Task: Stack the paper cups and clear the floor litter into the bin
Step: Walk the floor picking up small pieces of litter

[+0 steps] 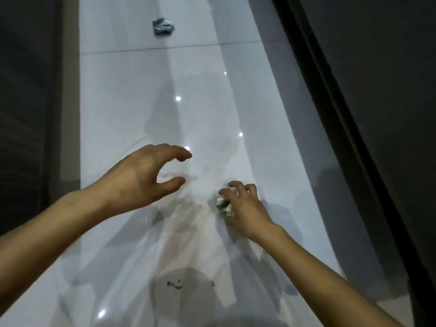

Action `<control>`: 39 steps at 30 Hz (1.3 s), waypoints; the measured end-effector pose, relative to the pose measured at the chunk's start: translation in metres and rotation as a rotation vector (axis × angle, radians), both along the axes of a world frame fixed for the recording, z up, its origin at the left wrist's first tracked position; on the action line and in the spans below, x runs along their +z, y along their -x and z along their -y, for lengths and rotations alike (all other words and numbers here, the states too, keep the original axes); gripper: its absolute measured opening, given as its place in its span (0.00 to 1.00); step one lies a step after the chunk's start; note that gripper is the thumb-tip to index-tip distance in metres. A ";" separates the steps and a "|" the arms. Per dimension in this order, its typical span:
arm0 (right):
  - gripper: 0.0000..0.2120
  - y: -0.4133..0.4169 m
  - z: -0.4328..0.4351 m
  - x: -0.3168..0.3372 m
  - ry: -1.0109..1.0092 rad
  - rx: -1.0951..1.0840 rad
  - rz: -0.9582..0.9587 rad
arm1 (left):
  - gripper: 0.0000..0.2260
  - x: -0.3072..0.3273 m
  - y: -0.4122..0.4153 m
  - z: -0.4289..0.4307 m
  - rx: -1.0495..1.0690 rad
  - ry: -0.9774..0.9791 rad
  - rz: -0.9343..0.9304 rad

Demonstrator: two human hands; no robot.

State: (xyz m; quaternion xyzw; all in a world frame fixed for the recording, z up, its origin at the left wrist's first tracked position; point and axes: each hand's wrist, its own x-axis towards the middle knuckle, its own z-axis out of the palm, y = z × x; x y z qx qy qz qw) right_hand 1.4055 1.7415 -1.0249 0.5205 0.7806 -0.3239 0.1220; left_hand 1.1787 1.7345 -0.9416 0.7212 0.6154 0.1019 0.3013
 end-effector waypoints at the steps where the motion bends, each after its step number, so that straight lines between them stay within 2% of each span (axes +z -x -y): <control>1: 0.24 0.003 -0.001 -0.006 -0.041 -0.017 -0.013 | 0.18 -0.003 0.001 -0.002 0.005 -0.010 0.001; 7: 0.11 0.020 -0.025 -0.001 -0.085 -0.112 -0.230 | 0.18 0.000 0.008 -0.015 0.035 -0.050 -0.010; 12: 0.11 0.042 -0.059 0.048 -0.143 -0.116 -0.381 | 0.19 0.027 0.021 -0.034 0.063 -0.066 -0.019; 18: 0.11 0.081 -0.118 0.132 -0.169 -0.081 -0.446 | 0.18 0.090 0.056 -0.063 0.236 -0.106 0.058; 23: 0.10 0.110 -0.178 0.169 -0.218 -0.079 -0.476 | 0.18 0.105 0.080 -0.120 0.412 -0.158 0.094; 26: 0.10 0.120 -0.225 0.161 -0.222 -0.075 -0.496 | 0.19 0.089 0.078 -0.167 0.529 -0.229 0.081; 30: 0.11 0.133 -0.306 0.135 -0.277 -0.063 -0.491 | 0.20 0.059 0.087 -0.252 0.463 -0.241 0.007; 33: 0.10 0.153 -0.361 0.111 -0.260 -0.057 -0.502 | 0.20 0.041 0.106 -0.309 0.501 -0.259 -0.072; 39: 0.10 0.182 -0.410 0.075 -0.165 -0.062 -0.504 | 0.20 -0.002 0.120 -0.358 0.550 -0.146 -0.077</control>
